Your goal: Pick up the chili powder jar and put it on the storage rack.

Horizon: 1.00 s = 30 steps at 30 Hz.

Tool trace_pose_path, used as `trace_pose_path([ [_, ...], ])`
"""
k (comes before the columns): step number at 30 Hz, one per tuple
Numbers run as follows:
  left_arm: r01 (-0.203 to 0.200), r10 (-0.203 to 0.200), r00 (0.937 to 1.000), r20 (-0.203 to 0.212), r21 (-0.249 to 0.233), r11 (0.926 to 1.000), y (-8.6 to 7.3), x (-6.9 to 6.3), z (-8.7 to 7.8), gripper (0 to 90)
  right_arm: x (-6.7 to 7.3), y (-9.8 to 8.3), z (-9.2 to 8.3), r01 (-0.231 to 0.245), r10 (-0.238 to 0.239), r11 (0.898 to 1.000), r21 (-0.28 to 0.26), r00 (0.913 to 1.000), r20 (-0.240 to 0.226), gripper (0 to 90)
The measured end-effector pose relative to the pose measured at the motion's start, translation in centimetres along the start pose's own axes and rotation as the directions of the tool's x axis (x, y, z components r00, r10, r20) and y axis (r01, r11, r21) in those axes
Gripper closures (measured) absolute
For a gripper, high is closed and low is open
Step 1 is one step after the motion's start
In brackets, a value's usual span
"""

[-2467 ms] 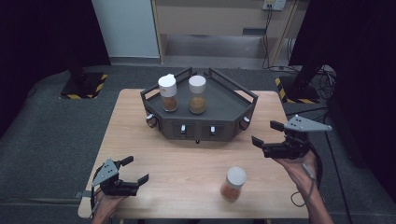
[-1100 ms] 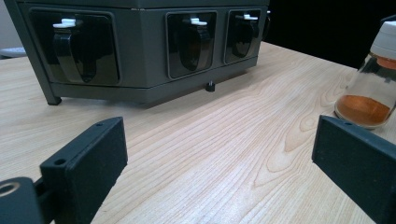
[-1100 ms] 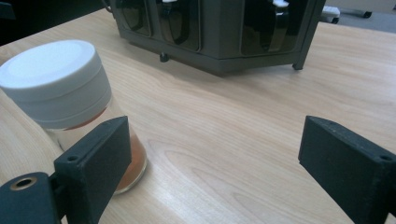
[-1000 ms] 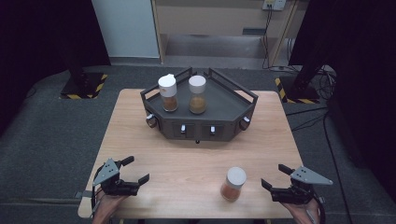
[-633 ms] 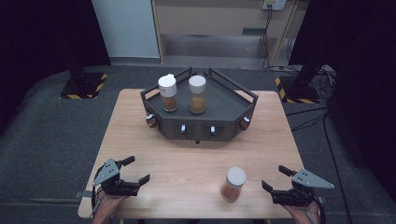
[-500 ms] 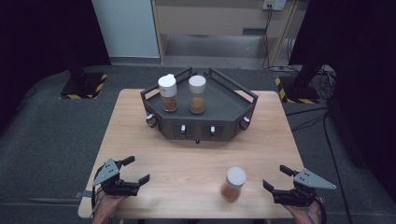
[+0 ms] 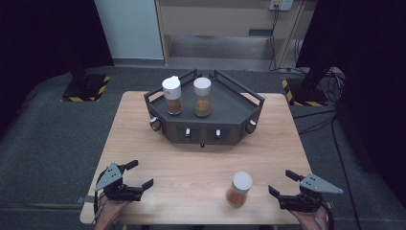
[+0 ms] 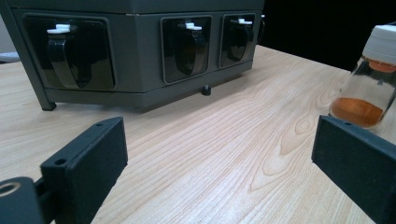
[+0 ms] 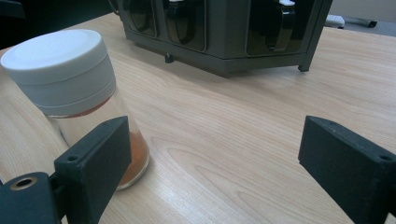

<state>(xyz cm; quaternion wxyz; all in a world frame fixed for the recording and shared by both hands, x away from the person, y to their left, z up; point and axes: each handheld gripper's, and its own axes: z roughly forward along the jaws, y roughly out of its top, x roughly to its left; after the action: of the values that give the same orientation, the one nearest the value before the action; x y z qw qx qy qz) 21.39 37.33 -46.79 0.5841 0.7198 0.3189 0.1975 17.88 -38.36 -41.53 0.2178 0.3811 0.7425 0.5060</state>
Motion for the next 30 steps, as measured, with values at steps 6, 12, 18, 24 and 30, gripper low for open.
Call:
trace_pose_path([
  [6,0.011,-0.011,0.9999,-0.002,-0.006,0.9999,-0.1,0.1,-0.1,2.4,-0.1,0.0,-0.2,-0.017,0.017,1.000,-0.021,0.9999,-0.002,9.5],
  [12,0.025,-0.025,0.9997,-0.007,-0.018,0.9995,-0.4,0.3,-0.4,2.4,-0.2,0.5,-0.5,-0.017,0.016,0.998,-0.052,0.9997,-0.016,9.2],
  [18,0.021,-0.021,0.9998,-0.006,-0.008,0.9998,-0.3,0.2,-0.2,2.5,-0.1,1.2,-1.1,-0.017,0.014,0.996,-0.087,0.9993,-0.036,8.4],
  [24,0.017,-0.017,0.9998,-0.009,-0.008,0.9998,-0.2,0.1,-0.3,2.4,0.1,2.7,-1.5,0.002,-0.009,0.995,-0.099,0.9970,-0.077,7.8],
  [30,0.012,-0.012,0.9998,-0.013,-0.001,0.9999,-0.1,0.0,-0.3,2.4,0.5,4.4,-1.4,0.043,-0.052,0.995,-0.089,0.9934,-0.102,7.3],
])
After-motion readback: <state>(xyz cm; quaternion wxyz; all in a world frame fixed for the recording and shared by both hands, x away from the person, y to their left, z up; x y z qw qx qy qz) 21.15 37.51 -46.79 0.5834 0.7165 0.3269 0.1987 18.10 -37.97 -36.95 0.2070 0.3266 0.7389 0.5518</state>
